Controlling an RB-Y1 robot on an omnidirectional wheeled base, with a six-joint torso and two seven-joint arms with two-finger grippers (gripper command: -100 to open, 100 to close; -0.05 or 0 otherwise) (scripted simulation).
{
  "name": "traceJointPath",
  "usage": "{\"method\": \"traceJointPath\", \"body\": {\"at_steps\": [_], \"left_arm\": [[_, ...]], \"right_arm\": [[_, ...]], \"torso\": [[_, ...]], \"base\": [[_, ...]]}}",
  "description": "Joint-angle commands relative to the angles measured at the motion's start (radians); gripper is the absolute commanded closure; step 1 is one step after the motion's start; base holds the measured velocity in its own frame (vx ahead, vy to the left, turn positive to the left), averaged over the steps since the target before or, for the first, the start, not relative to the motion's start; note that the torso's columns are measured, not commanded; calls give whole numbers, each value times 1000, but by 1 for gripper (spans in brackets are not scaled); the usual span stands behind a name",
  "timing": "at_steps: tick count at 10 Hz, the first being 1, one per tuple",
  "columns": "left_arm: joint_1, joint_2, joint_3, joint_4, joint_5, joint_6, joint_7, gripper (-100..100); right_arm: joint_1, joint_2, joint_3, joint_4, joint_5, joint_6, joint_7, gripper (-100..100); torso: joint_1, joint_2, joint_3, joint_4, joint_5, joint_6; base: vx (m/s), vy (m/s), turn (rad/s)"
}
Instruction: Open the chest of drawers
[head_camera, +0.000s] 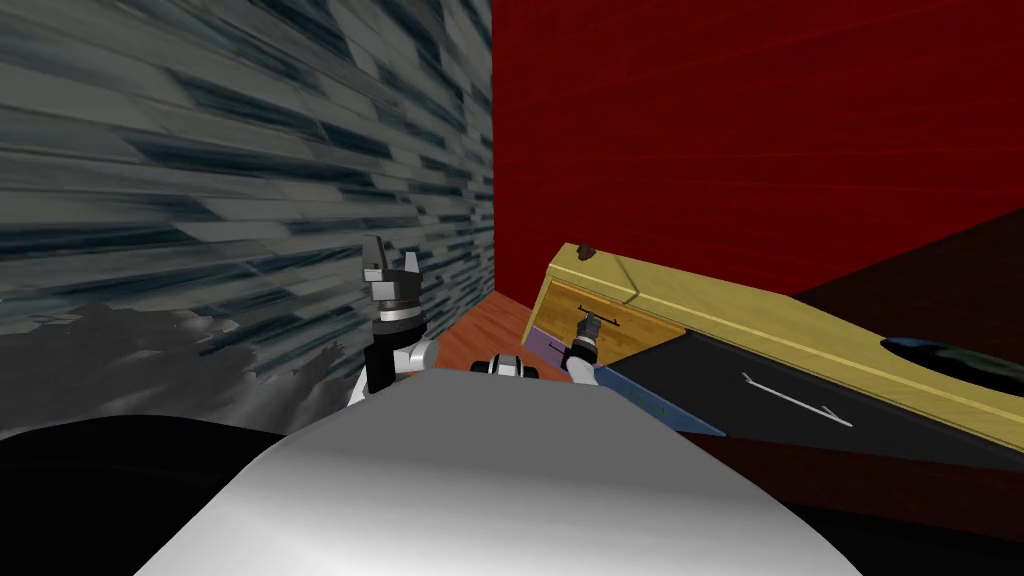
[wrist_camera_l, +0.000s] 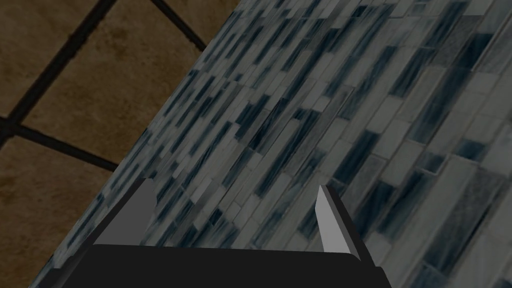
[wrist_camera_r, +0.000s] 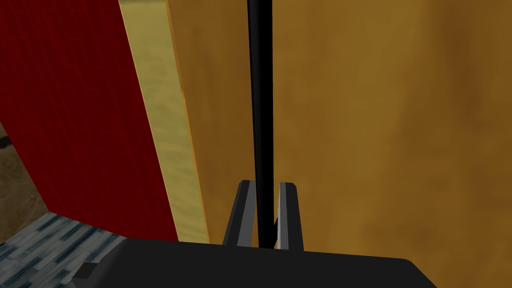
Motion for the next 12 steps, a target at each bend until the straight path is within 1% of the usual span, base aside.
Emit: {"method": "traceJointPath", "body": {"at_steps": [1,3,4,5,6,7,8,9,10,11,12], "left_arm": [[0,0,0,0,0,0,0,0],[-1,0,0,0,0,0,0,0],[-1,0,0,0,0,0,0,0],[0,0,0,0,0,0,0,0],[0,0,0,0,0,0,0,0],[0,0,0,0,0,0,0,0],[0,0,0,0,0,0,0,0],[0,0,0,0,0,0,0,0],[0,0,0,0,0,0,0,0],[0,0,0,0,0,0,0,0],[0,0,0,0,0,0,0,0]], "right_arm": [[71,8,21,-11,69,-8,-37,100],[75,8,21,-11,69,-8,-37,100],[107,22,57,-73,118,-22,-86,100],[132,22,57,-74,149,-22,-86,100],[152,22,57,-74,154,-22,-86,100],[155,22,57,-74,154,-22,-86,100],[190,36,93,-138,198,-36,-128,100],[215,36,93,-138,223,-36,-135,100],[235,36,93,-138,239,-36,-135,100],[270,50,128,-202,279,-51,-182,100],[300,50,128,-202,304,-51,-184,100]], "torso": [[0,0,0,-1,0,-1],[2,3,2,0,-1,-3],[2,4,2,0,0,-2],[3,-2,-1,0,1,-1],[3,-6,-3,-2,1,-2],[1,-2,-1,-2,-1,-3],[1,2,1,0,-1,-4],[3,-2,0,0,1,-2],[2,-3,-1,-1,1,-2],[3,1,1,-1,0,-4],[4,0,0,1,2,-2]], "base": [[70,-3,-14],[3,3,20],[96,-10,-299],[150,10,-284],[90,9,-59],[26,-4,15],[128,-13,-305],[167,1,-247],[78,8,-60],[132,14,-334],[146,19,-266]]}}
